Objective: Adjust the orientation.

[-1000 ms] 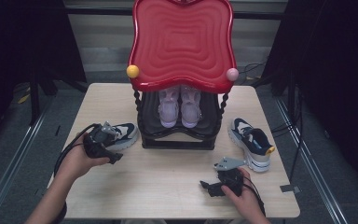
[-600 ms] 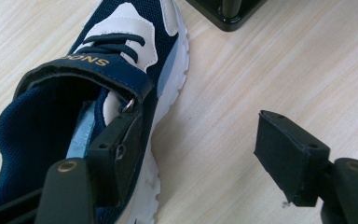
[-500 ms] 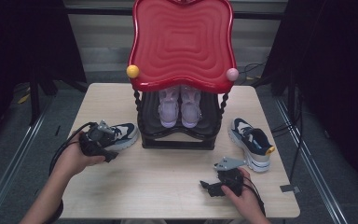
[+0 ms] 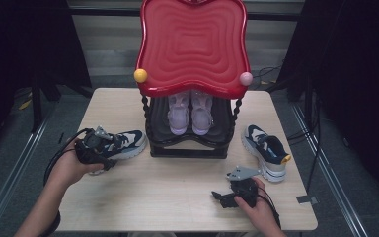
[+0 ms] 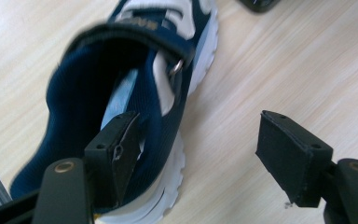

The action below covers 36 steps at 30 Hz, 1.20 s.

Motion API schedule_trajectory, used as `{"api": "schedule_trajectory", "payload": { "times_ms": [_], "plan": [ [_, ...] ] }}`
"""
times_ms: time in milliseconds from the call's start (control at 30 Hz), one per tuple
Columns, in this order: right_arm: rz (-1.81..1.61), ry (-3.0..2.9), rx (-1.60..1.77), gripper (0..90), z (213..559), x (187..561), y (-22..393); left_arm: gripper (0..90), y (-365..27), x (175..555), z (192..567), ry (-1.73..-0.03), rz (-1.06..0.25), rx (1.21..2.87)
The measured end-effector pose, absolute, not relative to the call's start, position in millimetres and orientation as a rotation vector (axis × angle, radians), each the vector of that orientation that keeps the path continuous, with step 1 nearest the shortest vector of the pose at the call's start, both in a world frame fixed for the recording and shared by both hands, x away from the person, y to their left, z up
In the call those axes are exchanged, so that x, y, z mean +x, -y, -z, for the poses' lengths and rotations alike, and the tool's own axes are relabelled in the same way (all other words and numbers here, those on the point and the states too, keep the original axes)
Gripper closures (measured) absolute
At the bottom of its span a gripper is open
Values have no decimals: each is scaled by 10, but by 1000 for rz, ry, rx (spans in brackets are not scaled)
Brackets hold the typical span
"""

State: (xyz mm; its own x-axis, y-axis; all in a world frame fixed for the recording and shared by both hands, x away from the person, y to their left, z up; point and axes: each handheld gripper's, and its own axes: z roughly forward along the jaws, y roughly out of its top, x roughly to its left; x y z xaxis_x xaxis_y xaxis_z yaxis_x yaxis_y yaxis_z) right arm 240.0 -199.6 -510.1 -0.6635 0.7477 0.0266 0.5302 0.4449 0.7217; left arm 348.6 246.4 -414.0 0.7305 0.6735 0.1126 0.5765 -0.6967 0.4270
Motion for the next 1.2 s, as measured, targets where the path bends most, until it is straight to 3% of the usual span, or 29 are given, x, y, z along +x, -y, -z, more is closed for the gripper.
{"api": "schedule_trajectory", "payload": {
  "times_ms": [233, 500, 667, 867, 1200],
  "plan": [
    [-1042, -2405, 1097, 131, 5101, 2400, 1996, 341, -2395, 3544, 4247, -949, -359, 2617],
    [-1043, -2405, 1097, 131, 5101, 2400, 1996, 587, -2412, 3583, 4255, -955, -424, 2638],
    [-1043, -2404, 1097, 131, 5101, 2400, 1996, 738, -2407, 3577, 4230, -999, -382, 2624],
    [-1043, -2404, 1098, 130, 5102, 2400, 1995, 780, -2311, 3538, 4192, -1047, -337, 2605],
    [-1043, -2403, 1098, 131, 5101, 2399, 1995, 769, -2026, 3311, 4088, -1072, -252, 2572]
  ]
}}
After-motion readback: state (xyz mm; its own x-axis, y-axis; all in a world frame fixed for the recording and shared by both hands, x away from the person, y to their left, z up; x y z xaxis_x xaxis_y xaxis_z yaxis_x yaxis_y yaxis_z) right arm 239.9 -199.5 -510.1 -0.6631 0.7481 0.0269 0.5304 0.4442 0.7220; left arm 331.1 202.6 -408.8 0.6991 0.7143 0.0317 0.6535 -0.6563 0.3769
